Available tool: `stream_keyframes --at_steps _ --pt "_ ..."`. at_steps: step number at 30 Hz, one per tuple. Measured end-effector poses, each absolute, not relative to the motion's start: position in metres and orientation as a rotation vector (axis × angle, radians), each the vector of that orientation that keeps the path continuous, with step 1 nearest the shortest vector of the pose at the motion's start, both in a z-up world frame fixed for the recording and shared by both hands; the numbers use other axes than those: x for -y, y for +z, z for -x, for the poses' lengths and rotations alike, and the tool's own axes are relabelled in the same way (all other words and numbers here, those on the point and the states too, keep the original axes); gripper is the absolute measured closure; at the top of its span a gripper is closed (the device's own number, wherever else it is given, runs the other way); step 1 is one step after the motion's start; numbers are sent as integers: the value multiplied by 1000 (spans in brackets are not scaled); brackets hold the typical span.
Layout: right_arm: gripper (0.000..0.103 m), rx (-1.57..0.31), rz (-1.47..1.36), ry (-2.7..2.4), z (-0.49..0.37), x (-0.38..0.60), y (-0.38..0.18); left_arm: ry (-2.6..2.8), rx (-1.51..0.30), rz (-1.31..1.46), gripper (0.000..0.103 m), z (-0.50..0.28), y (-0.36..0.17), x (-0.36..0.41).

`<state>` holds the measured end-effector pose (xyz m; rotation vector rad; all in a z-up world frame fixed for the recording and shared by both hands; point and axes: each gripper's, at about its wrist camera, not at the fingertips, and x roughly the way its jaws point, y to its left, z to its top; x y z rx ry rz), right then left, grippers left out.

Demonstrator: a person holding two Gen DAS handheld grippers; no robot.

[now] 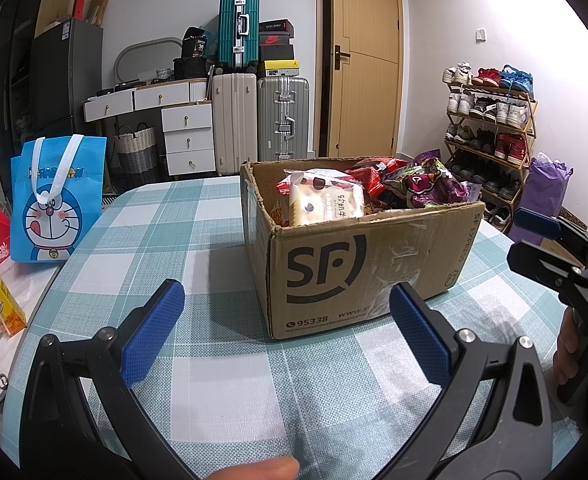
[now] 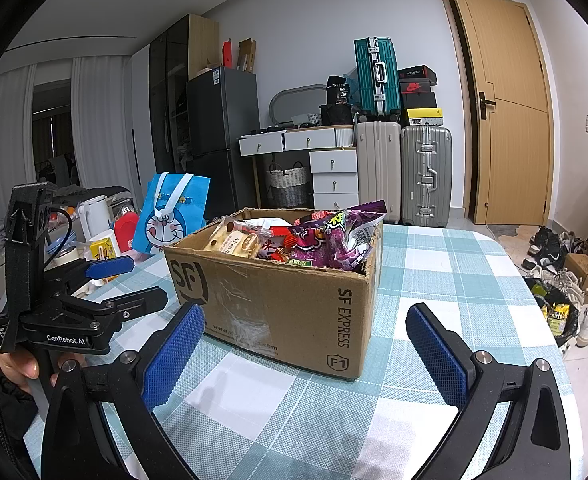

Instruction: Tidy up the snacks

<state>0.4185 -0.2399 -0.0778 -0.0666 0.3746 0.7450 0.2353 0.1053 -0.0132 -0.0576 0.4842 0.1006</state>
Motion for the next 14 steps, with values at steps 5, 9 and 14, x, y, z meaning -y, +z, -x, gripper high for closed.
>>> stream_keyframes --at_steps 5,9,14 --pt "0 -374 67 745 -418 240 -78 99 -483 57 1 -235 -13 -105" --pt "0 -375 67 745 -418 240 -78 101 -486 58 1 -236 -14 -105" --pt "0 -374 67 744 -418 240 -78 99 -480 54 1 -236 -13 -104"
